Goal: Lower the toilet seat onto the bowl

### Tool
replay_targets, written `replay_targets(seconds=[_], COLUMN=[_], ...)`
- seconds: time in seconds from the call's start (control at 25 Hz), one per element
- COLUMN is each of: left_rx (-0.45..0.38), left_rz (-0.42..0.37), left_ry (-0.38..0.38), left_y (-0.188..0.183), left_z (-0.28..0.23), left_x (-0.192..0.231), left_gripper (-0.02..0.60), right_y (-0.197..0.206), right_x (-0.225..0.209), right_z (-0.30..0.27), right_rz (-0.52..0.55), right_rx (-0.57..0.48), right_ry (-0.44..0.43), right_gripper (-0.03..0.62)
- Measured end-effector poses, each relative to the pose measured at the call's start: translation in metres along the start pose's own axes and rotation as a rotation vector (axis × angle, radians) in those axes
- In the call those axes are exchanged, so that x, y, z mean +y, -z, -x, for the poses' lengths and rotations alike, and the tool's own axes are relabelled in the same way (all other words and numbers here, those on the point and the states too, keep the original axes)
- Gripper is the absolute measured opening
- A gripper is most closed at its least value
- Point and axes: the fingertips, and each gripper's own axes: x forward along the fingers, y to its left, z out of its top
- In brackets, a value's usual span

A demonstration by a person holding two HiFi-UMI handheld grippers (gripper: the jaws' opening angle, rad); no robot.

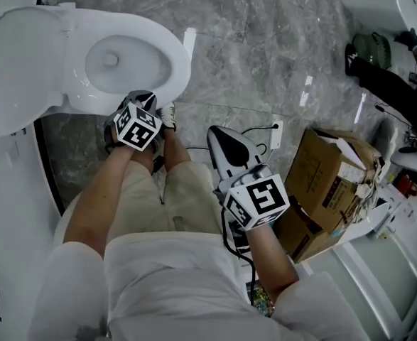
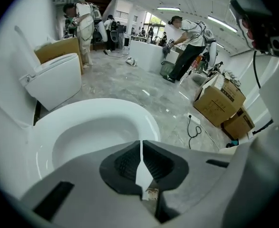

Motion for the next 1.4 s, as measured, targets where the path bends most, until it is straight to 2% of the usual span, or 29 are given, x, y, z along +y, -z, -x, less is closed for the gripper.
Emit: replay_targets(seconds=[0.12,0.36,0.52,0.8,1.0,1.2,1.4], left_rx=[-0.025,-0.098,-0.182,-0.315,-0.407,-0.531,-0.623], left_rz=[0.061,0.212,0.284,0.406,0.468,0.554,0.556], left_ry=[-0.029,-0.184,-0.286,-0.43,-0.494,-0.586,-0.676], left_y=[0.011,0.026,0.023,0.016,0.01,0.014,0.01], left_z=[0.036,0.125,0.198,0.313,0.374,0.457,0.53], left_x=[0.012,0.075,0.102,0.117,0.113,0.116,0.116], left_gripper=[0.008,0.006,0.006,0.006,0.006,0.006,0.006], right_y=[-0.012,-0.057,-0.091,-0.146,-0.17,-0.206,-0.245], right_x=[0.021,0.059,0.085,0.133,0.159,0.186,0.214], right_z=[0.001,-0.002,0.005,0.016,0.026,0.031,0.037], right_rz=[0.038,0.155,0.205,0.277,0.332,0.391,0.43], right_rx=[0.007,-0.025,-0.058,-0.135,-0.154,-0.205,-0.27], right_ry=[-0.025,-0.101,-0.133,-0.199,-0.227,-0.265,-0.325], right_gripper=[-0.002,-0.003,-0.003,-0.002,-0.002,-0.002,-0.002])
